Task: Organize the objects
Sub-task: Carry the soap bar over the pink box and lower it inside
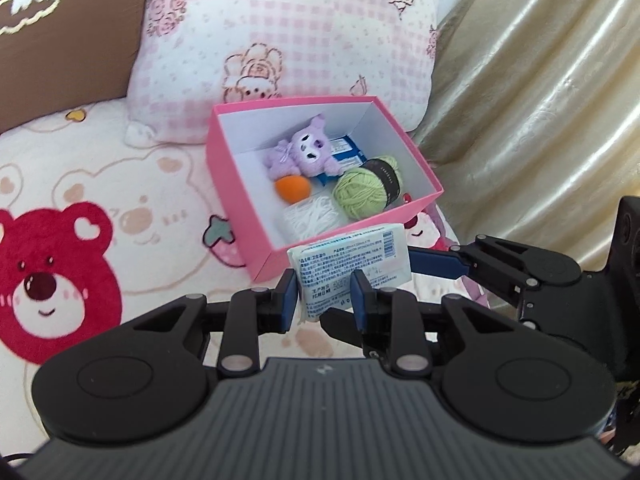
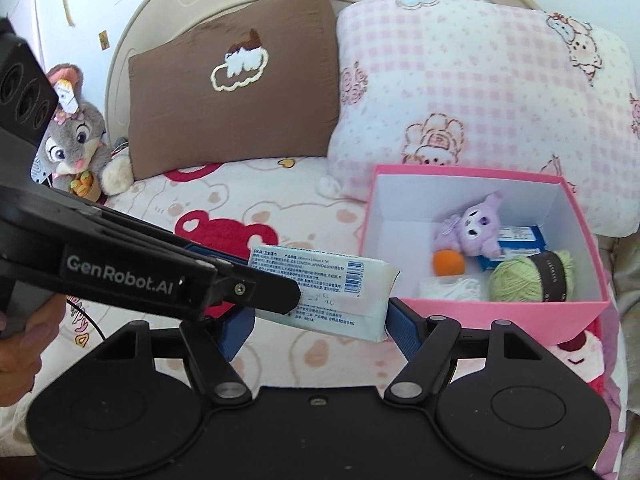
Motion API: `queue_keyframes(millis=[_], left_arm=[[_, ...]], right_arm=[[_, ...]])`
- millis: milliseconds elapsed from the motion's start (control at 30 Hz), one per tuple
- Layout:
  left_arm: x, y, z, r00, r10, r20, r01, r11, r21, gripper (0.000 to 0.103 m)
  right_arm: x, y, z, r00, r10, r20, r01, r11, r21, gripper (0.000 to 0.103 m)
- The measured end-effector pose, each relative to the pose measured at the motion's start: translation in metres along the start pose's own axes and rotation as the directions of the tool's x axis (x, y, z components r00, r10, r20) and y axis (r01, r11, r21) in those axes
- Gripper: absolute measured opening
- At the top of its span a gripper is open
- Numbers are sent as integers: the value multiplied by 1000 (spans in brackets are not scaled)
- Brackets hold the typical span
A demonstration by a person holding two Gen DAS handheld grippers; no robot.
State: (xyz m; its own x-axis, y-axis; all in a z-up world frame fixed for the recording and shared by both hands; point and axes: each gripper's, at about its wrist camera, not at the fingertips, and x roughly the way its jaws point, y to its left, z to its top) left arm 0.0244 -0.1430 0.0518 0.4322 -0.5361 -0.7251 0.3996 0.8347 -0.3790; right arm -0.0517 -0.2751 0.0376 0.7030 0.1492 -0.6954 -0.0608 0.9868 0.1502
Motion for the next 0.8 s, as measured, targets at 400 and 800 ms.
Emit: queue_keyframes(millis=[400, 800], left_arm=[[48, -17, 42, 998, -48, 27, 49, 998, -37, 27], [124, -31, 81, 996, -25, -88, 21, 999, -42, 28]], right_arm=[[5, -50, 25, 999, -53, 9, 53, 999, -1, 77], [44, -131, 39, 994, 26, -102, -21, 998, 53, 77]])
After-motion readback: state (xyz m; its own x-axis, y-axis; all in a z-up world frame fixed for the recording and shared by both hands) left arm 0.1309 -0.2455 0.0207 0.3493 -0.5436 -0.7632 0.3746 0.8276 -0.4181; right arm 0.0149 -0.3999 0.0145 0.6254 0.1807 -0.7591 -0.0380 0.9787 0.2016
